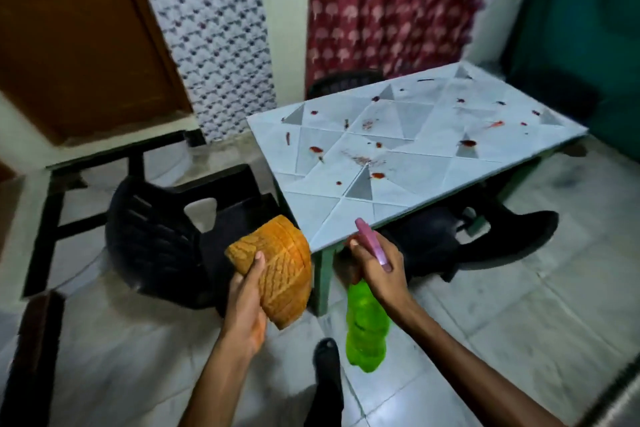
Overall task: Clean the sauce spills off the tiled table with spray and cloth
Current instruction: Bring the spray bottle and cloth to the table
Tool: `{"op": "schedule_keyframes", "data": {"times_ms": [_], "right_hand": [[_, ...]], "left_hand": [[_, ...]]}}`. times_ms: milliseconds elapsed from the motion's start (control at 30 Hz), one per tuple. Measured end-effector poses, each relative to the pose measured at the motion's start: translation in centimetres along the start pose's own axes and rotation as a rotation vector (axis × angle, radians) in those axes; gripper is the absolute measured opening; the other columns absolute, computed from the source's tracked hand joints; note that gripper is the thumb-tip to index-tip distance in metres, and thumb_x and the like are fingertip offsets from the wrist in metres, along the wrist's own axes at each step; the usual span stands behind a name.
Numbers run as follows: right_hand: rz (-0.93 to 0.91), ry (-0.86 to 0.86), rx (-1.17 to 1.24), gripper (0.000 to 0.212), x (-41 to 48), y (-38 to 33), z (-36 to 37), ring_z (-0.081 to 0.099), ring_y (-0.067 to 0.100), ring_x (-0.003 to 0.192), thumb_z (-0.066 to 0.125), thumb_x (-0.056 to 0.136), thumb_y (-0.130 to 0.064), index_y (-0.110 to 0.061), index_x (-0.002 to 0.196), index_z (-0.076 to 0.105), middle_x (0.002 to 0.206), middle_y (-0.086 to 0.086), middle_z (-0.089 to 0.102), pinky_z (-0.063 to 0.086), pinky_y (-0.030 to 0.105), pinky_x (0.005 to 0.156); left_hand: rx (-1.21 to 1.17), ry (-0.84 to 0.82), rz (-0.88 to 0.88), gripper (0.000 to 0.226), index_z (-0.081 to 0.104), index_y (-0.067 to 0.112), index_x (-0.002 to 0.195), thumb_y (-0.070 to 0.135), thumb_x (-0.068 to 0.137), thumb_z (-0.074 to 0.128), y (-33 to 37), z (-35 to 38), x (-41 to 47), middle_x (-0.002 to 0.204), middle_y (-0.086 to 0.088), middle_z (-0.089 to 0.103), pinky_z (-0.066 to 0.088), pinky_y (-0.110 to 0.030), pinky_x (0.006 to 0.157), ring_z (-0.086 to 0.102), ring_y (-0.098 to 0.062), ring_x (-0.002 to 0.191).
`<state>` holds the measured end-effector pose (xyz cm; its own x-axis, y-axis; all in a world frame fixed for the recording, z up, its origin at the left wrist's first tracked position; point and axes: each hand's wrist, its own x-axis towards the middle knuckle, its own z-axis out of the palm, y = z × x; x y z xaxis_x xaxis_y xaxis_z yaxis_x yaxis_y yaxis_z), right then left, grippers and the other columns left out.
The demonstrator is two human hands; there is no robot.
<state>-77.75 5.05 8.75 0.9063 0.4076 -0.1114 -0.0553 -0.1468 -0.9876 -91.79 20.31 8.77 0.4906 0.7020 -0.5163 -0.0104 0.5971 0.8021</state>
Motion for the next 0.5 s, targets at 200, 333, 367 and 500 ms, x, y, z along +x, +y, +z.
{"op": "schedule_keyframes", "data": {"times_ms": [200, 333, 367, 500], "right_hand": [[0.011, 0.122, 0.021, 0.015, 9.6, -1.7, -5.0, 0.055, 0.022, 0.051, 0.065, 0.092, -0.005, -0.014, 0.101, 0.073, 0.073, 0.01, 0.062, 0.05, 0.035, 0.046], [0.012, 0.187, 0.034, 0.019, 14.9, -3.1, -8.4, 0.057, 0.022, 0.055, 0.066, 0.093, -0.009, -0.027, 0.091, 0.072, 0.089, 0.023, 0.067, 0.054, 0.038, 0.051], [0.02, 0.212, 0.039, 0.023, 16.1, -3.4, -9.4, 0.058, 0.022, 0.056, 0.066, 0.093, -0.01, -0.031, 0.087, 0.073, 0.092, 0.023, 0.067, 0.055, 0.04, 0.053], [0.03, 0.279, 0.076, 0.022, 20.9, -4.4, -14.1, 0.063, 0.022, 0.055, 0.064, 0.095, -0.01, -0.03, 0.102, 0.072, 0.094, 0.016, 0.072, 0.054, 0.034, 0.053]], "left_hand": [[0.051, -0.126, -0.033, 0.037, 0.057, 0.017, 0.124, 0.036, 0.093, 0.063, 0.9, 12.0, 8.1, 0.117, -0.015, 0.069, 0.055, -0.043, 0.084, 0.068, -0.026, 0.102], [0.054, -0.198, -0.101, 0.039, 0.055, 0.015, 0.127, 0.033, 0.094, 0.063, 1.2, 20.0, 11.6, 0.114, -0.013, 0.069, 0.058, -0.032, 0.056, 0.069, -0.021, 0.093], [0.06, -0.213, -0.117, 0.036, 0.056, 0.015, 0.125, 0.032, 0.094, 0.062, 1.1, 21.9, 12.1, 0.112, -0.012, 0.069, 0.058, -0.031, 0.053, 0.069, -0.02, 0.091], [0.102, -0.279, -0.158, 0.026, 0.058, 0.018, 0.116, 0.032, 0.094, 0.061, 0.0, 29.0, 13.6, 0.106, -0.009, 0.07, 0.058, -0.033, 0.06, 0.069, -0.019, 0.09]]}}
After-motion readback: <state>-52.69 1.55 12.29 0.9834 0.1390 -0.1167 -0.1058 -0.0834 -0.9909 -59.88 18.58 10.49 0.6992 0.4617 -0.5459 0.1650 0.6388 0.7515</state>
